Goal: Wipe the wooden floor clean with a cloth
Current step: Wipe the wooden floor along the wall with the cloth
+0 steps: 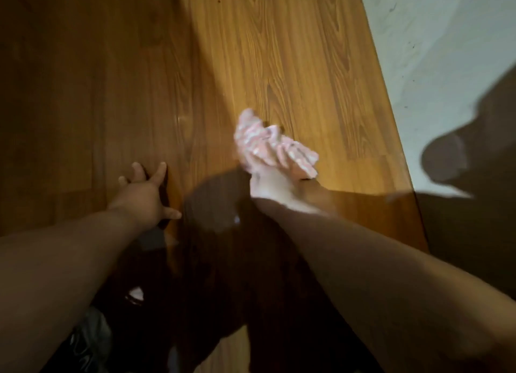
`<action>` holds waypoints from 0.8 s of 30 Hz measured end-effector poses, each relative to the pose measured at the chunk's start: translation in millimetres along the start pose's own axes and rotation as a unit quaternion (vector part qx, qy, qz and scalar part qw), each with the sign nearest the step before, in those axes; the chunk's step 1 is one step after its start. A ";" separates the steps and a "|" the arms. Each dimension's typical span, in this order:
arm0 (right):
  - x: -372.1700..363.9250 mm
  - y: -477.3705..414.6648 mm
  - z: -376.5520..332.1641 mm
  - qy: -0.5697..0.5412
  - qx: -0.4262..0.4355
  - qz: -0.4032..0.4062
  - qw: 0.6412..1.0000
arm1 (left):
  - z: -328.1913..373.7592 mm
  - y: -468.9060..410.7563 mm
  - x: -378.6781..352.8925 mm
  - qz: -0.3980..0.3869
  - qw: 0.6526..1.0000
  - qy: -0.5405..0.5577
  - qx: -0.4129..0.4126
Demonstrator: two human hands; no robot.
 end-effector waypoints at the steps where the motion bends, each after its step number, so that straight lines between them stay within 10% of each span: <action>1: -8.7 -2.9 -14.3 0.013 0.081 -0.039 0.996 | 1.8 -0.3 1.7 0.001 1.000 0.000 0.004; 5: 17.0 -12.0 26.5 0.107 0.136 -0.036 0.984 | 5.0 0.5 3.5 0.002 1.000 0.005 0.007; 9: 76.8 7.5 135.1 -0.028 -0.182 0.134 0.974 | 3.7 -0.5 3.1 0.002 1.000 0.008 0.003; 13: 90.1 -0.9 149.2 -0.120 -0.348 0.053 0.928 | 6.3 0.5 4.3 0.000 1.000 0.002 0.007; 17: 34.0 -11.7 54.6 0.010 -0.144 0.084 0.986 | 9.3 2.6 6.5 -0.008 1.000 -0.005 0.014; 21: -4.9 -14.7 -17.7 0.080 0.140 -0.084 0.983 | 10.1 2.8 6.6 0.005 1.000 -0.019 0.008; 24: 16.6 -20.6 14.6 0.067 0.114 -0.031 0.991 | 7.5 0.2 5.2 0.004 1.000 -0.012 0.007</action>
Point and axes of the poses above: each hand's wrist, its own y-axis away from the middle knuckle, its own x-axis out of the back of the hand, z = x × y, the point moved 2 cm from there along -y, towards the middle knuckle, and after that the axes turned 8 degrees about -z, right-handed, at the moved point
